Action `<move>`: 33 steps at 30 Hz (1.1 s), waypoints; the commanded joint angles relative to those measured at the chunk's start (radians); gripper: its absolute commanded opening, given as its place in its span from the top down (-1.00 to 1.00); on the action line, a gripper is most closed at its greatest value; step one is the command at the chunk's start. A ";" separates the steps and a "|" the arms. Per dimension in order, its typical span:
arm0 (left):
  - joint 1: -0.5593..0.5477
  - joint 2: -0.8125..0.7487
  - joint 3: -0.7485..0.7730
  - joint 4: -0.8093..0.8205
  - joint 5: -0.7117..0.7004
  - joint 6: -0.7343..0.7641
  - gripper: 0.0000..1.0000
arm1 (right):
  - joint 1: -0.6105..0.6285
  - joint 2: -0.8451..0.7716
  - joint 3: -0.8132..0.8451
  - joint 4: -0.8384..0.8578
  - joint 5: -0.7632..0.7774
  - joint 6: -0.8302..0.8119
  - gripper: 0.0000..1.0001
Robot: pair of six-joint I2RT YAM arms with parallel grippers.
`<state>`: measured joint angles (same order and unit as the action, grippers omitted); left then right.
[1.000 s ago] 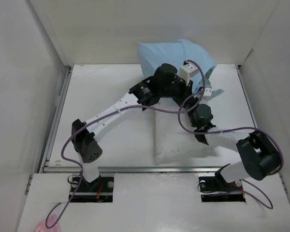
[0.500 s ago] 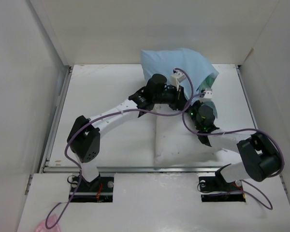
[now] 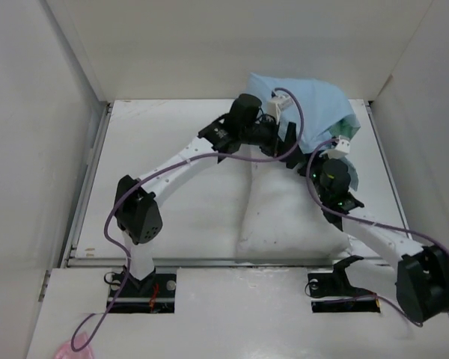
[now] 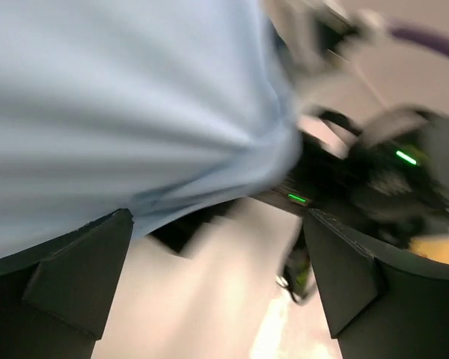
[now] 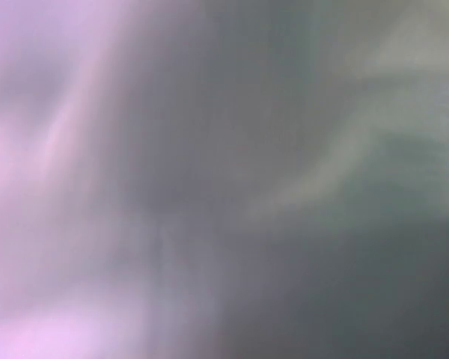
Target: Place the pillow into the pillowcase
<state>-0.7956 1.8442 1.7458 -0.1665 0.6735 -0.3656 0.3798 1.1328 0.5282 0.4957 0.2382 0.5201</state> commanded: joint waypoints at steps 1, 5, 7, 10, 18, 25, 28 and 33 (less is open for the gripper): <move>0.130 0.006 0.154 -0.162 -0.207 0.070 -1.00 | 0.019 -0.139 0.108 -0.110 -0.014 -0.035 -0.89; 0.214 -0.003 0.256 -0.197 -0.241 0.056 -1.00 | 0.019 -0.131 0.446 -0.645 0.032 -0.098 -0.99; 0.251 -0.013 0.256 -0.197 -0.270 0.033 -1.00 | 0.019 -0.079 0.547 -0.932 0.042 -0.110 -0.99; 0.311 -0.025 0.166 -0.173 -0.270 0.005 -1.00 | 0.019 -0.027 0.625 -1.139 0.032 -0.121 -0.99; 0.348 -0.060 -0.101 0.007 -0.194 -0.050 -1.00 | 0.053 -0.027 0.529 -1.172 -0.246 -0.284 -0.99; 0.328 0.061 -0.083 -0.031 -0.206 -0.059 -1.00 | 0.185 -0.120 0.526 -1.093 -0.306 -0.380 -0.99; 0.348 0.011 -0.231 0.065 -0.206 -0.098 -1.00 | 0.252 -0.145 0.536 -1.082 -0.283 -0.397 -0.99; 0.380 -0.103 -0.394 0.128 -0.262 -0.107 -1.00 | 0.316 -0.029 0.653 -1.102 -0.055 -0.353 -0.99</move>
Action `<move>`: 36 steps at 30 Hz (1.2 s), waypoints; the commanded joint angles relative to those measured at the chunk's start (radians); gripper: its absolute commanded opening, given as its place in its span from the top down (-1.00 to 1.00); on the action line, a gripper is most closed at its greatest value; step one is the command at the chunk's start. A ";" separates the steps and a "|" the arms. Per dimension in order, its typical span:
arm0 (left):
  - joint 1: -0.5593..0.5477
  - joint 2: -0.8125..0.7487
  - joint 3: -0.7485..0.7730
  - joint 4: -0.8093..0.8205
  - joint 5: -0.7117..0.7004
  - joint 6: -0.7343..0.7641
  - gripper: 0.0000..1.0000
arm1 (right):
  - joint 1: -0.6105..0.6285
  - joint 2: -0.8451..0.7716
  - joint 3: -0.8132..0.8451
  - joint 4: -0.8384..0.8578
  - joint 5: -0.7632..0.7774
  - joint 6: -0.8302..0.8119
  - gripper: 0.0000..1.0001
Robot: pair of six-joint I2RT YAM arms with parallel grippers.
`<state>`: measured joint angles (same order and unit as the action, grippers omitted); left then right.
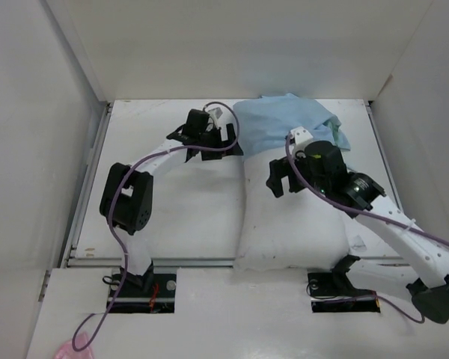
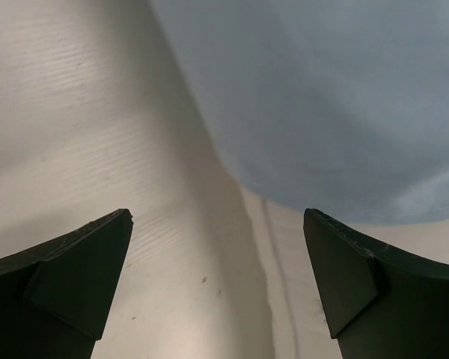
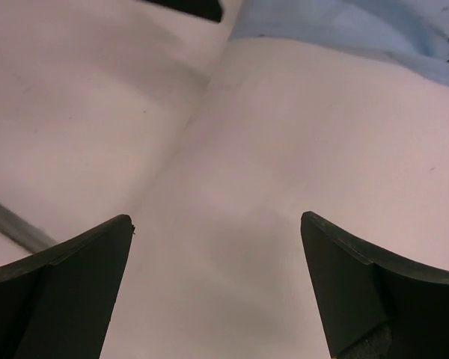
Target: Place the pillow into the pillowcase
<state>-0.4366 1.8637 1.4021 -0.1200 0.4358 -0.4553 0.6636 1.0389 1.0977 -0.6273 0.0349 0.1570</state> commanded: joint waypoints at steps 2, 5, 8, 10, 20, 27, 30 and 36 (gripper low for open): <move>0.033 -0.156 -0.139 0.105 -0.034 -0.028 -1.00 | 0.069 0.169 0.129 -0.003 0.239 0.039 -0.99; 0.055 -0.224 -0.239 0.144 -0.043 -0.028 -1.00 | 0.136 0.348 0.240 -0.046 0.419 0.052 -0.99; 0.075 -0.270 -0.308 0.157 -0.052 -0.037 -1.00 | 0.136 0.519 0.326 -0.093 0.505 0.084 -0.99; 0.096 -0.288 -0.340 0.157 -0.052 -0.037 -1.00 | 0.136 0.593 0.326 -0.110 0.583 0.121 -0.99; 0.116 -0.331 -0.407 0.174 -0.063 -0.005 -1.00 | 0.125 0.932 0.418 -0.247 0.821 0.292 0.99; 0.096 -0.262 -0.408 0.269 0.078 0.056 -1.00 | 0.044 0.462 0.380 0.001 0.555 -0.051 1.00; 0.029 -0.227 -0.397 0.365 0.159 0.073 -1.00 | -0.024 0.339 0.395 0.028 0.344 -0.157 1.00; -0.086 -0.103 -0.309 0.523 0.225 0.063 -1.00 | -0.091 0.267 0.444 -0.043 0.177 -0.247 1.00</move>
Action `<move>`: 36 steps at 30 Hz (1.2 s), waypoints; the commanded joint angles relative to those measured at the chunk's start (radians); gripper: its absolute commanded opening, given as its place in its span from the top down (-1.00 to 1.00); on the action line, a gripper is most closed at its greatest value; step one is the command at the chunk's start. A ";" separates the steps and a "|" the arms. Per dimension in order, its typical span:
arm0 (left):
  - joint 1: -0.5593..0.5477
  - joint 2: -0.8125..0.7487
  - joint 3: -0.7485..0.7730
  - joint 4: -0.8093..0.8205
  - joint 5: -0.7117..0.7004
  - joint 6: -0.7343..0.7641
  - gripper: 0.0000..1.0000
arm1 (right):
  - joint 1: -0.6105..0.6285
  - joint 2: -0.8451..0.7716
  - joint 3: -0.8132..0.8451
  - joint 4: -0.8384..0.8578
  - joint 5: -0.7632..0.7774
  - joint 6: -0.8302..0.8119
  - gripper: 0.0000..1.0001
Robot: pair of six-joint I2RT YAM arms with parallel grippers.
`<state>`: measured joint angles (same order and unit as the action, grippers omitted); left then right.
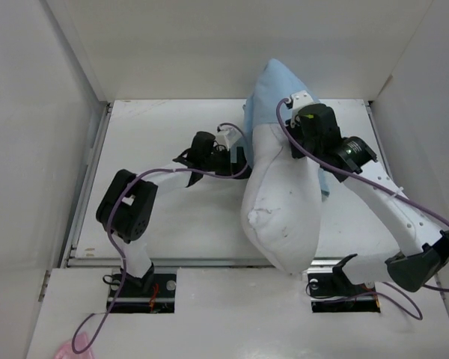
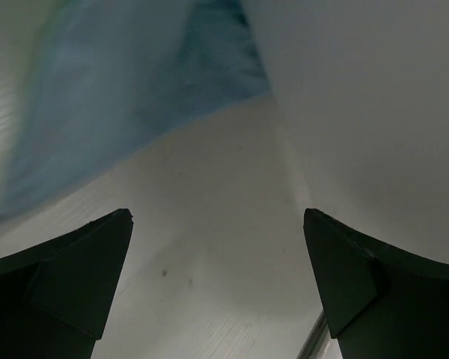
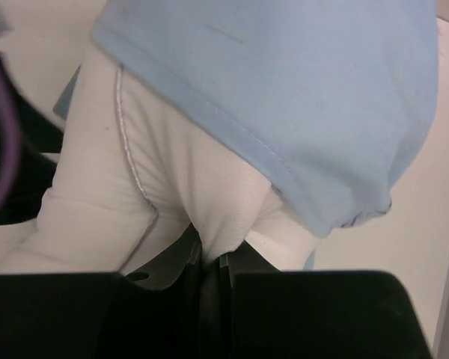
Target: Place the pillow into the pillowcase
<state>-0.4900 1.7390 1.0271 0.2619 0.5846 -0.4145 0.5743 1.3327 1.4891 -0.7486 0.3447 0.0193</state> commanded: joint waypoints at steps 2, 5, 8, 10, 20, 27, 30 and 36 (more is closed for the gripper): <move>-0.033 0.060 0.091 0.177 0.087 -0.030 -1.00 | -0.028 -0.036 0.053 0.068 -0.166 -0.110 1.00; -0.033 0.085 0.132 0.203 0.026 -0.039 -1.00 | -0.037 -0.036 0.053 0.058 -0.197 -0.119 1.00; -0.033 0.094 0.183 0.054 -0.150 0.020 -1.00 | -0.037 -0.058 0.033 0.058 -0.230 -0.131 1.00; 0.004 0.076 0.183 0.014 -0.161 0.031 -1.00 | -0.060 -0.072 0.033 0.068 -0.242 -0.131 1.00; -0.009 -0.006 0.175 -0.111 -0.301 0.194 -1.00 | -0.100 -0.090 0.033 0.078 -0.389 -0.131 1.00; -0.018 0.120 0.277 -0.027 -0.036 0.258 -1.00 | -0.110 -0.081 0.008 0.146 -0.404 -0.098 1.00; -0.018 0.160 0.290 0.005 -0.008 0.249 -0.44 | -0.110 -0.081 -0.022 0.227 -0.427 -0.065 1.00; 0.004 0.075 0.199 0.066 0.075 0.159 1.00 | -0.058 -0.118 -0.239 0.610 -0.259 -0.002 1.00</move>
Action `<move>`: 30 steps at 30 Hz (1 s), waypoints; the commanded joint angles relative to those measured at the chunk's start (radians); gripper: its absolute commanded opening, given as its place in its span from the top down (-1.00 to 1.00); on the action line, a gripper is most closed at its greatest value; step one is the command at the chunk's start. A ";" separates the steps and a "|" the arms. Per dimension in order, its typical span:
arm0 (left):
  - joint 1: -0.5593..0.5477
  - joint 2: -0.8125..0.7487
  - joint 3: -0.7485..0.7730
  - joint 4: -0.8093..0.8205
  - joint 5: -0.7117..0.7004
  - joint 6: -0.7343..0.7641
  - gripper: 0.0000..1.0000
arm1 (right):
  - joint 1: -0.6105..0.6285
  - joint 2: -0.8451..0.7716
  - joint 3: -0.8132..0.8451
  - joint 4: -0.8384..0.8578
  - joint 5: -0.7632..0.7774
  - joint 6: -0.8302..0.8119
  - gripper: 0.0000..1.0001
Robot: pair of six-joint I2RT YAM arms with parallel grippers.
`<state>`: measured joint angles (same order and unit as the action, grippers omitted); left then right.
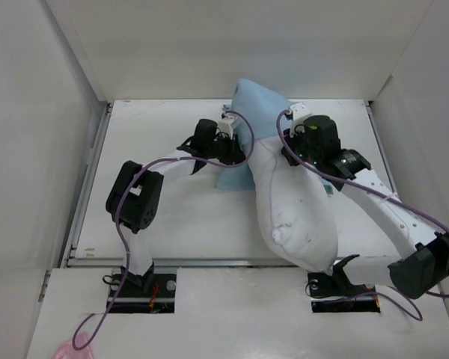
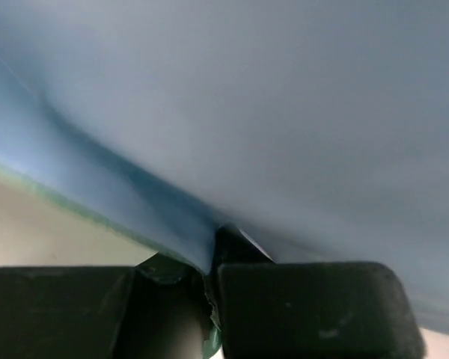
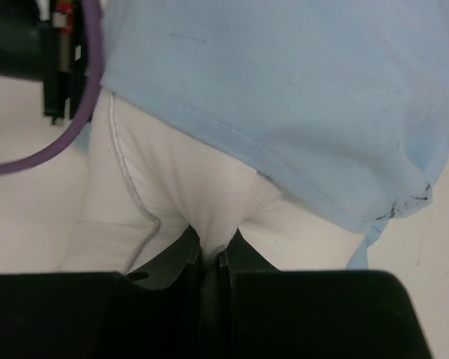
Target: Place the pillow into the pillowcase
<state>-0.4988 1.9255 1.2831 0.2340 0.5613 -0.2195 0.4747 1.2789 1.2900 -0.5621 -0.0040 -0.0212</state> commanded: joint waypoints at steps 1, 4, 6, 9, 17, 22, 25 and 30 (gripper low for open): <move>0.013 -0.203 -0.094 0.114 0.107 -0.046 1.00 | 0.073 -0.064 -0.076 0.491 0.175 0.038 1.00; 0.013 -0.374 -0.215 0.146 0.063 -0.072 1.00 | 0.174 -0.014 -0.159 0.689 0.546 0.029 1.00; 0.003 -0.436 -0.244 0.099 0.036 -0.072 1.00 | 0.183 0.043 -0.159 0.747 0.677 0.053 1.00; -0.007 -0.549 -0.307 0.073 0.023 -0.115 1.00 | 0.214 0.097 -0.124 0.815 0.846 0.087 1.00; -0.078 -0.613 -0.364 -0.004 0.044 -0.196 1.00 | 0.344 0.268 -0.031 1.172 1.237 0.067 1.00; -0.191 -0.640 -0.308 0.042 0.124 -0.221 1.00 | 0.363 0.382 0.107 1.281 1.280 0.024 1.00; -0.236 -0.670 -0.245 0.013 0.176 -0.221 1.00 | 0.363 0.424 0.175 1.291 1.292 0.024 1.00; -0.256 -0.779 -0.226 -0.071 0.192 -0.187 1.00 | 0.363 0.460 0.230 1.301 1.283 0.024 1.00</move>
<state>-0.6834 1.2663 0.9897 0.1658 0.5640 -0.4271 0.8440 1.7374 1.3926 0.4816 1.2369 -0.0353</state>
